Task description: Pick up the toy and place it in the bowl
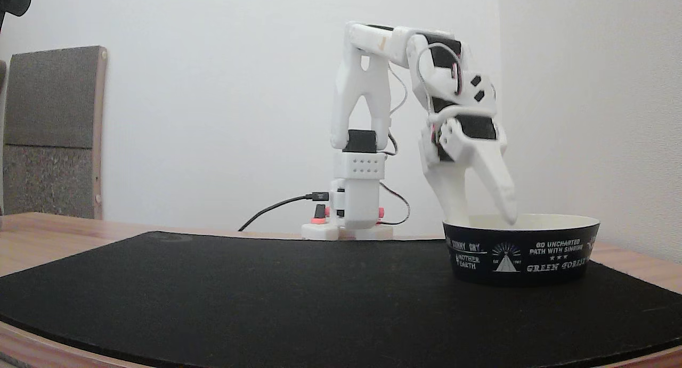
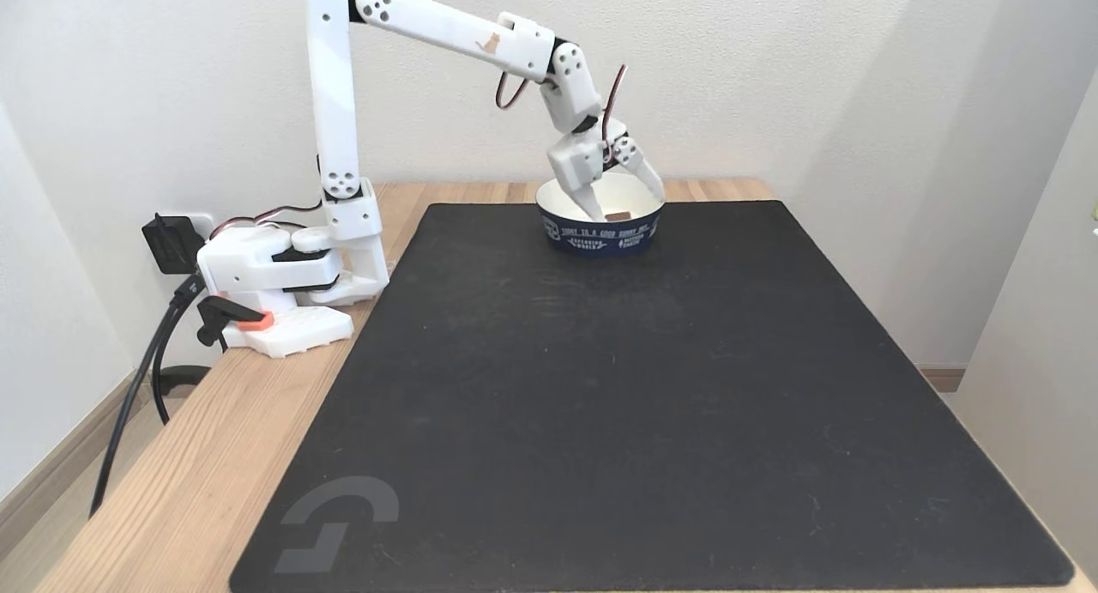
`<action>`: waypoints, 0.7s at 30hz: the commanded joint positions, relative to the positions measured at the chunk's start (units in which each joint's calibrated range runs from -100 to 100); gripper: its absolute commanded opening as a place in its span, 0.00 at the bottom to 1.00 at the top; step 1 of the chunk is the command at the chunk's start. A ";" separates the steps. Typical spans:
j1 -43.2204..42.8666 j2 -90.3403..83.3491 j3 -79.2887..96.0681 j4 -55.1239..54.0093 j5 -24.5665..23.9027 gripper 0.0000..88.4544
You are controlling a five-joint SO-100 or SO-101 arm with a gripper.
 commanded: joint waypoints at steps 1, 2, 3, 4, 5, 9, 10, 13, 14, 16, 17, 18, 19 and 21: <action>1.65 -7.53 -0.05 -2.01 0.33 0.35; 2.57 -10.04 -0.05 -1.59 0.33 0.32; 3.32 -12.62 0.04 -1.50 0.33 0.28; 4.33 -15.29 0.58 -1.50 0.33 0.21; 5.50 -17.87 1.48 -1.84 0.38 0.15; 11.10 -31.88 12.03 -2.69 2.94 0.07; 13.70 -37.63 18.88 -2.86 2.99 0.07; 18.97 -46.55 32.67 -6.75 3.88 0.07; 21.14 -49.55 38.25 -8.62 4.45 0.07; 25.91 -55.80 52.49 -13.61 4.71 0.07; 26.83 -57.89 56.91 -15.30 4.56 0.07; 27.33 -59.81 61.33 -17.08 4.51 0.07; 27.50 -61.72 64.84 -18.86 4.40 0.07; 26.24 -67.56 71.69 -21.74 4.35 0.07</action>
